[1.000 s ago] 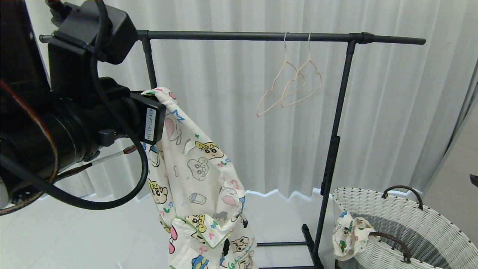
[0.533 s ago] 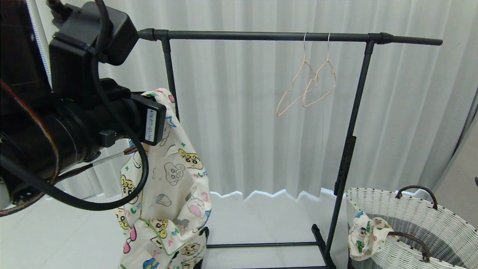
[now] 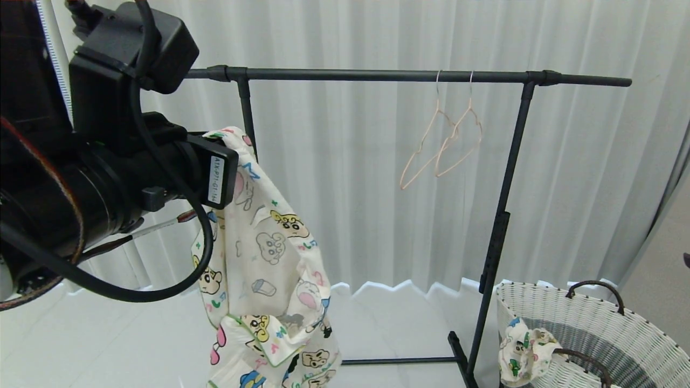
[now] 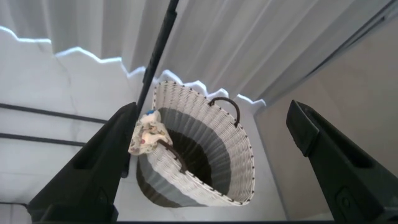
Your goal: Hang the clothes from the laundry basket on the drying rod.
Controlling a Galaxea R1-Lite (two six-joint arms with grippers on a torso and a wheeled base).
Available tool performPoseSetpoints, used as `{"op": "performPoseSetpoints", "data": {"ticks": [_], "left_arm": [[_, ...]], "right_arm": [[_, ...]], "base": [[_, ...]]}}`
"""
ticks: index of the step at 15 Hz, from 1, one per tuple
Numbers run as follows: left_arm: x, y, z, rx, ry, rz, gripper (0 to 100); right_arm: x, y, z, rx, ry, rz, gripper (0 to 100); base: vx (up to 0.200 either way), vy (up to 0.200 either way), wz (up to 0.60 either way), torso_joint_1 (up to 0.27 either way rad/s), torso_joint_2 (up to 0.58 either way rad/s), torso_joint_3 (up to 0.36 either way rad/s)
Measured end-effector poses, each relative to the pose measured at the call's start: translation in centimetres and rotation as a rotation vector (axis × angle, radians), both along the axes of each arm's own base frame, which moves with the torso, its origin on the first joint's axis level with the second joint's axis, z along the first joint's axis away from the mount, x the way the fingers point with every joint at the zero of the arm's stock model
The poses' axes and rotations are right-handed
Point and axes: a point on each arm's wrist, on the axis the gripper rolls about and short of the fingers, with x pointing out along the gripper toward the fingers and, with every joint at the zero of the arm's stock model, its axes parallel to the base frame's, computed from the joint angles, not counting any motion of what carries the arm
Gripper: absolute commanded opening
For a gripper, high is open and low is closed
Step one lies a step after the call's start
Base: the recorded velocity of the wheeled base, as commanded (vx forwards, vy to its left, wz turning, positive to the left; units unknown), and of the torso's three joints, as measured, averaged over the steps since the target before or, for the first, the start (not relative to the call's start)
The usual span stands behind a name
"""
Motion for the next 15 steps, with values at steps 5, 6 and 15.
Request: {"op": "performPoseSetpoints", "data": {"ticks": [5, 6, 15], "left_arm": [[-0.13, -0.03, 0.11, 0.0, -0.005, -0.007, 0], [-0.1, -0.05, -0.01, 0.005, 0.002, -0.007, 0], [-0.12, -0.09, 0.03, 0.002, -0.001, -0.008, 0]], "right_arm": [[-0.08, 0.02, 0.02, 0.027, -0.003, 0.006, 100], [-0.05, 0.03, 0.02, 0.028, -0.002, 0.008, 100], [0.44, 0.15, 0.3, 0.034, -0.035, 0.009, 100]], "base": [[0.0, 0.0, 0.0, 0.223, -0.48, -0.239], [0.0, 0.0, 0.0, 0.32, -0.45, -0.256], [0.0, 0.0, 0.0, 0.263, -0.51, -0.257]]}}
